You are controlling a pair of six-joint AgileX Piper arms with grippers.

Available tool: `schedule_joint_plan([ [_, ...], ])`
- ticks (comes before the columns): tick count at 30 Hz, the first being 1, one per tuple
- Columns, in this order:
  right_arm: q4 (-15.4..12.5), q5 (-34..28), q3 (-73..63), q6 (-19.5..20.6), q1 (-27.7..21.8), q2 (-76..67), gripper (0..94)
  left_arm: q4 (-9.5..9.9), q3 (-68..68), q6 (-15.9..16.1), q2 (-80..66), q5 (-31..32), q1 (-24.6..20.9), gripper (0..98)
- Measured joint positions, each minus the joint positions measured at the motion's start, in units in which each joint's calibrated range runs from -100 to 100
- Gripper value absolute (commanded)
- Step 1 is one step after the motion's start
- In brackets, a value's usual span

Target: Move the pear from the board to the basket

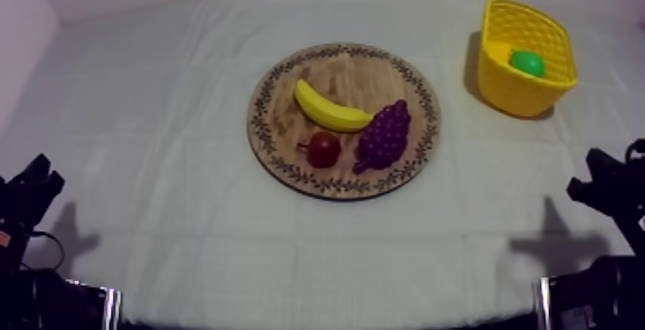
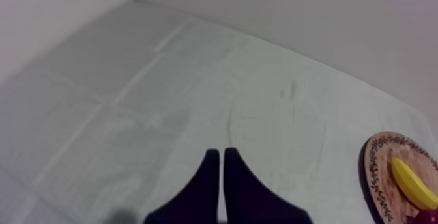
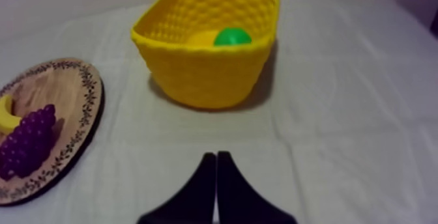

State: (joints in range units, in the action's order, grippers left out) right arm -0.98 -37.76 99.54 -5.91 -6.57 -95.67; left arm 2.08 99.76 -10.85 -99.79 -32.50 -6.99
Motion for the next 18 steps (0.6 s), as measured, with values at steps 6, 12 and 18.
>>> schedule_joint_plan([
  [6,0.0,0.83,0.14,-5.08,-0.07,-0.07,0.6,0.0,0.0,0.0,0.0,0.0,0.0,0.1],
  [12,-0.07,1.09,0.21,-5.48,-0.11,-0.07,0.6,0.0,0.0,0.0,0.0,0.0,0.0,0.1],
  [18,-0.07,1.37,0.21,-5.4,-0.11,-0.07,0.6,0.0,0.0,0.0,0.0,0.0,0.0,0.1],
])
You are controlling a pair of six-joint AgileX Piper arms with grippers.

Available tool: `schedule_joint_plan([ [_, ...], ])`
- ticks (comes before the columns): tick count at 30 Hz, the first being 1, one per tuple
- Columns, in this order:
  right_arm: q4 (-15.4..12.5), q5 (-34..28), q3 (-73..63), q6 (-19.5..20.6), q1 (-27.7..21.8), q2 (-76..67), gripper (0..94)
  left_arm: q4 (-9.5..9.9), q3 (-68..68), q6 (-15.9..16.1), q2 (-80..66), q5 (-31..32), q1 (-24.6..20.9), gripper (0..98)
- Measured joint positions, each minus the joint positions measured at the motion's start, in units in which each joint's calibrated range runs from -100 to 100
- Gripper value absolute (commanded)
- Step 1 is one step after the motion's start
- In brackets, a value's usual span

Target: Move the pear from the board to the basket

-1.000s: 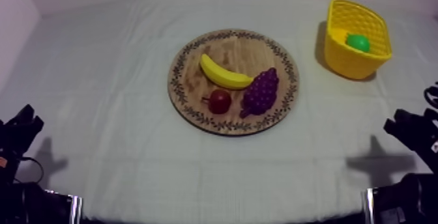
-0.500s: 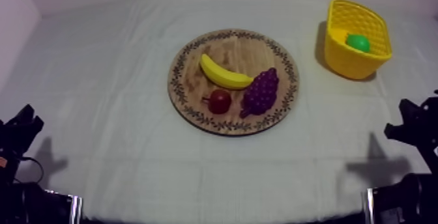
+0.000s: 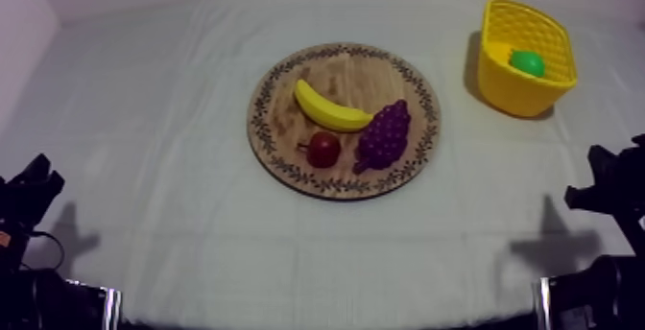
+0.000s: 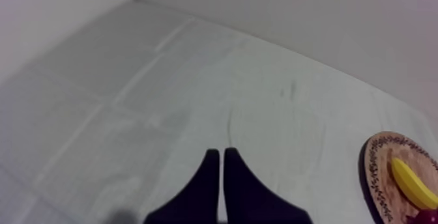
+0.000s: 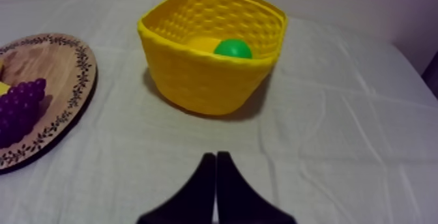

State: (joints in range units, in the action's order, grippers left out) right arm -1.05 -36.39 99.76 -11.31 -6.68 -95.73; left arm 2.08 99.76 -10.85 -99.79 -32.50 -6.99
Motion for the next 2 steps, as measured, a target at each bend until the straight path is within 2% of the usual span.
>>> schedule_joint_plan([
  [2,0.0,0.0,0.0,0.09,0.0,0.0,0.6,0.0,0.0,0.0,0.0,0.0,0.0,0.1],
])
